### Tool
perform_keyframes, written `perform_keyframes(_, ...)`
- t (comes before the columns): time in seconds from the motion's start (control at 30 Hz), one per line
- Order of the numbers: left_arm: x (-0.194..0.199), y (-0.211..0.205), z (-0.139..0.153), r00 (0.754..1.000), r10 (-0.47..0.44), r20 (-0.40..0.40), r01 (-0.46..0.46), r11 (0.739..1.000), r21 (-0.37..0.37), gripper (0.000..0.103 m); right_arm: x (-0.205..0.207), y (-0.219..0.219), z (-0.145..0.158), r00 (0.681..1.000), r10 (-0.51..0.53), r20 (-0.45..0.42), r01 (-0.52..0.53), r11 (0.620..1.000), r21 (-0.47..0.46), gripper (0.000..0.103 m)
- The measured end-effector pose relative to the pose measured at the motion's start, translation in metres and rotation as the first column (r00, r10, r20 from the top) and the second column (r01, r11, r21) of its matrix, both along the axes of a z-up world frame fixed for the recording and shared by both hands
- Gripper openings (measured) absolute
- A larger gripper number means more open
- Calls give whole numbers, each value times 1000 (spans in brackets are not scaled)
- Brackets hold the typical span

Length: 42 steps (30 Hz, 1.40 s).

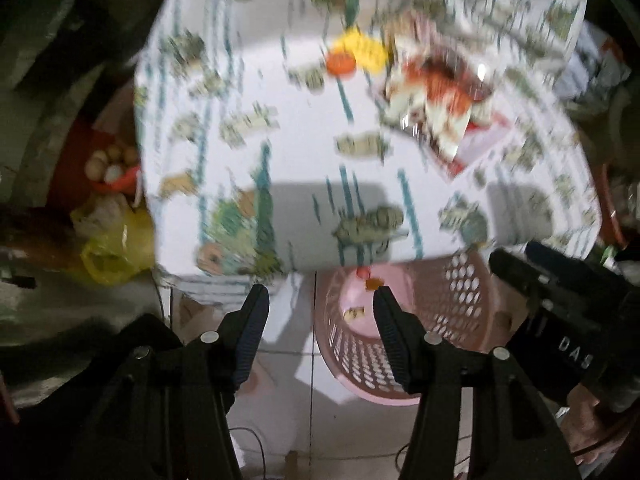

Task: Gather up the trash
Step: 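Carry the red cap and brown paper over the pink basket and open both tools, then move the right tool to the red snack wrapper and grasp it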

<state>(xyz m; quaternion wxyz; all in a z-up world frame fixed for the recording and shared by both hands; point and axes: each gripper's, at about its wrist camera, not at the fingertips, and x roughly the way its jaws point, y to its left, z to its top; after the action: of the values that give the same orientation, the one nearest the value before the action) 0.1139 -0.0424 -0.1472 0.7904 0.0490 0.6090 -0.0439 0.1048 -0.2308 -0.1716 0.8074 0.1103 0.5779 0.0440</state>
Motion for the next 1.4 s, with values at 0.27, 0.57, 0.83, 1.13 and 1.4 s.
perform_keyframes(0.27, 1, 36, 72, 972, 81, 223, -76, 997, -31, 55, -2, -6, 43, 995, -34, 95, 32, 999, 17, 52)
perform_keyframes(0.57, 3, 42, 86, 950, 51, 307, -53, 999, -1, 72, 2, -8, 58, 989, -55, 139, 59, 998, -22, 52)
perform_keyframes(0.83, 11, 45, 80, 947, 53, 317, -60, 998, 12, 83, 15, -4, 51, 988, -72, 136, 80, 995, -57, 58)
perform_keyframes(1.13, 30, 58, 84, 943, 101, 316, -98, 995, -25, 85, 48, -2, 47, 986, -116, 121, 134, 979, -155, 70)
perform_keyframes(1.4, 51, 66, 67, 957, 143, 254, -142, 990, -23, 85, 84, -14, 49, 984, -171, 53, 173, 984, -44, 71)
